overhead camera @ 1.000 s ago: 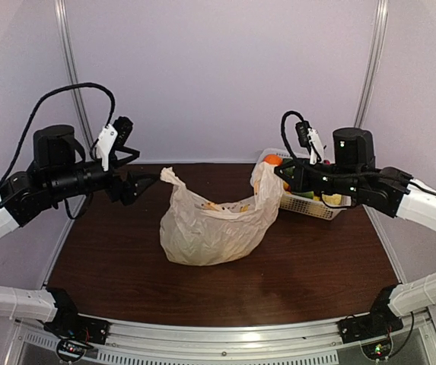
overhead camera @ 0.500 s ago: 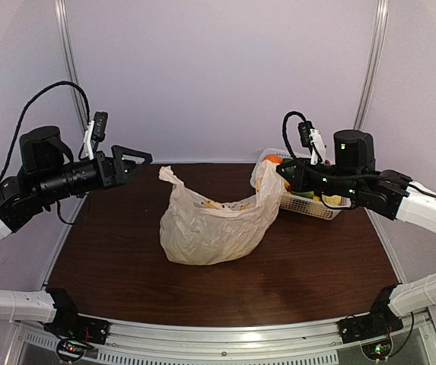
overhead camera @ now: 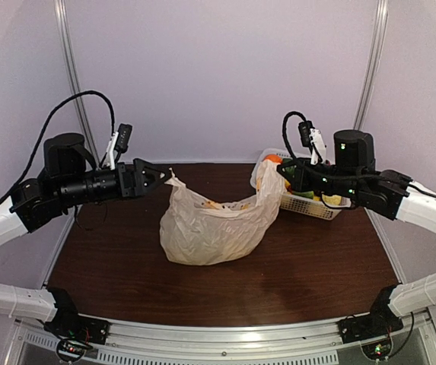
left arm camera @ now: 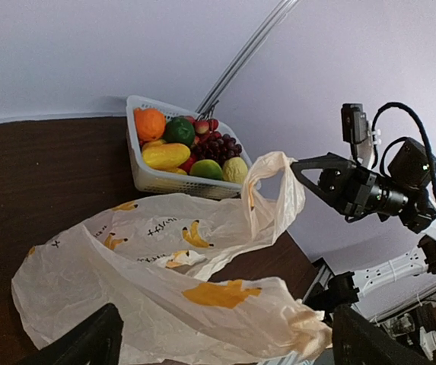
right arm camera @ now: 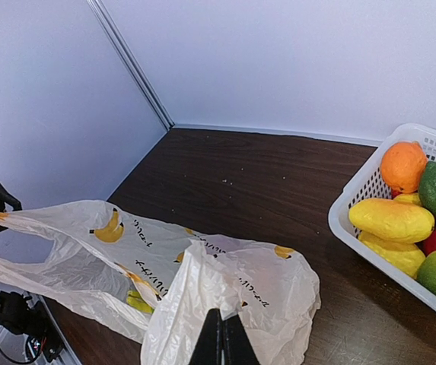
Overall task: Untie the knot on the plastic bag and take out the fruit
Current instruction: Adjust the takeout bag at the center of the board.
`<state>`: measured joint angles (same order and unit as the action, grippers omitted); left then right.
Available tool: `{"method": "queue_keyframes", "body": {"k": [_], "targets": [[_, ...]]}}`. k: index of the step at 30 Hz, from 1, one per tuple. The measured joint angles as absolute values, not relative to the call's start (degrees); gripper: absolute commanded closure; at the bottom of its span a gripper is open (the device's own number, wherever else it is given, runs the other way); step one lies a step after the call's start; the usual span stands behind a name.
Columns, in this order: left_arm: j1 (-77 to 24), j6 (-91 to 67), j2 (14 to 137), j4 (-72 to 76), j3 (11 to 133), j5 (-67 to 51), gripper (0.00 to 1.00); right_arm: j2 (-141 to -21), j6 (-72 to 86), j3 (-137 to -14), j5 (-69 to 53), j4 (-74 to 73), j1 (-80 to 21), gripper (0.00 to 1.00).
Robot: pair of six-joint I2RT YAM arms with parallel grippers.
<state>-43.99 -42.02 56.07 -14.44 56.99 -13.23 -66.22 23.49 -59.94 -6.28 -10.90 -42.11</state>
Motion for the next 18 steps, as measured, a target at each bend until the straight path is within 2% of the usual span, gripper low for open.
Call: {"method": "queue_keyframes", "body": {"k": [11,13,14,15,16,18], "targets": [[-46.87,-30.74,60.27,-13.8,60.4,-9.28,0.03,-66.28,22.87,-59.94,-6.31,-10.9,-42.11,1.0],[-47.83,-29.45,61.25,-14.28,60.9,-8.12,0.18,-66.35,22.87,-59.94,-6.33,-10.9,-42.11,1.0],[-48.23,-28.88,61.67,-14.79,61.14,-7.64,0.3,-66.35,22.87,-59.94,-6.33,-10.9,-42.11,1.0],[-48.51,-28.45,62.11,-15.16,61.41,-7.29,0.48,-66.37,22.87,-59.94,-6.33,-10.9,-42.11,1.0],[-48.66,-28.03,62.48,-15.46,61.71,-7.11,0.58,-66.37,22.87,-59.94,-6.31,-10.9,-42.11,1.0],[-48.86,-27.27,63.11,-16.78,62.57,-6.63,0.69,-66.43,22.87,-59.94,-6.33,-10.92,-42.11,1.0]]}}
